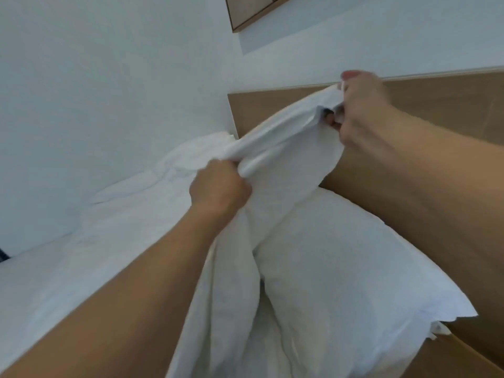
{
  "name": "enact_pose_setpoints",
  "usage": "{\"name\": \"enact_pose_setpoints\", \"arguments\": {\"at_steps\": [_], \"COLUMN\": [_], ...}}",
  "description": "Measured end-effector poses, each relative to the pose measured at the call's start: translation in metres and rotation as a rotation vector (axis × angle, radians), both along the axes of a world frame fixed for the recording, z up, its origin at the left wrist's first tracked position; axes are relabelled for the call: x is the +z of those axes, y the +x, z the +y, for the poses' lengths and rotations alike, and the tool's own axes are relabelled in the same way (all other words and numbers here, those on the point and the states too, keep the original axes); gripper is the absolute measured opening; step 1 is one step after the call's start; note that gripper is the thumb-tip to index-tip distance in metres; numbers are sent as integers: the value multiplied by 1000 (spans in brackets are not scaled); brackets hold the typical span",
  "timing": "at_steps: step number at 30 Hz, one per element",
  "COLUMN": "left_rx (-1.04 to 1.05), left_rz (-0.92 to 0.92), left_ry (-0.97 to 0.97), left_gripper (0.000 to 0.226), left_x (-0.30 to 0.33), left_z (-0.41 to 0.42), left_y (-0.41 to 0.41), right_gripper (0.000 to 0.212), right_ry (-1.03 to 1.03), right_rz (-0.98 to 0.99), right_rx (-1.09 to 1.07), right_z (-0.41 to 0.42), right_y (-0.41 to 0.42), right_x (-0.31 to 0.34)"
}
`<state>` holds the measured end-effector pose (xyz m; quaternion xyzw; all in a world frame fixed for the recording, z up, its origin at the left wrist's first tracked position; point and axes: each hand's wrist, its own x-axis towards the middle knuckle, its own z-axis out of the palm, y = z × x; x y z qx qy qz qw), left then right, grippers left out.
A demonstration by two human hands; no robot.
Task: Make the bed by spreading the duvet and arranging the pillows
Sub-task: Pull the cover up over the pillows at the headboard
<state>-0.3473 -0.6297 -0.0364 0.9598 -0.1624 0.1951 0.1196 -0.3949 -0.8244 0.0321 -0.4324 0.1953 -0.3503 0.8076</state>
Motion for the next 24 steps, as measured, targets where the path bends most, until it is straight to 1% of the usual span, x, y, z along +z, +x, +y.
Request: {"name": "enact_pose_setpoints", "arguments": {"at_steps": [2,3,4,5,6,7,8,9,10,11,12,14,15,16,18,20,21,22,24], "left_rx": [-40,-51,-49,-49,-55,-61,-75,-93,-115,-145,-180,-227,-238,-251,-305,-397,-453,-496,-485], "left_rz": [-437,-610,-668,-606,-439,-189,62,217,247,191,100,-77,-143,-188,-214,-195,-178,-168,-144], "left_ry": [2,3,19,72,152,242,305,301,241,180,144,139,148,156,152,112,95,84,58], "left_gripper": [32,31,31,31,30,31,32,32,29,27,27,28,24,19,15,20,24,27,28], "left_x": [47,53,47,28,0,-30,-56,-72,-76,-72,-65,-52,-50,-51,-62,-79,-87,-97,-121], "left_z": [11,16,21,23,25,27,29,30,31,32,33,36,37,38,37,37,37,38,40], "left_y": [-9,-18,-28,-40,-51,-62,-72,-78,-78,-76,-73,-69,-69,-71,-76,-81,-84,-88,-96], "right_gripper": [19,19,17,15,18,23,28,31,34,38,41,41,42,46,50,49,45,35,11], "right_ry": [89,131,157,156,168,150,163,160,249,297,377,388,321,355,322,265,275,302,349], "right_rz": [-120,-175,-192,-198,-184,-134,-83,-2,27,54,81,267,378,442,511,595,625,640,603], "right_rx": [-72,-66,-68,-107,-174,-254,-287,-315,-316,-305,-246,-171,-142,-74,100,297,363,384,321], "right_z": [-16,-20,-22,-19,-10,0,11,21,25,29,26,28,33,35,51,68,75,79,79], "right_y": [-3,-4,-5,-5,-9,-11,-11,-12,-8,-12,-14,-18,-25,-30,-37,-42,-43,-46,-43], "right_x": [15,17,14,8,-1,-14,-31,-49,-70,-89,-104,-118,-117,-118,-115,-125,-133,-138,-141]}}
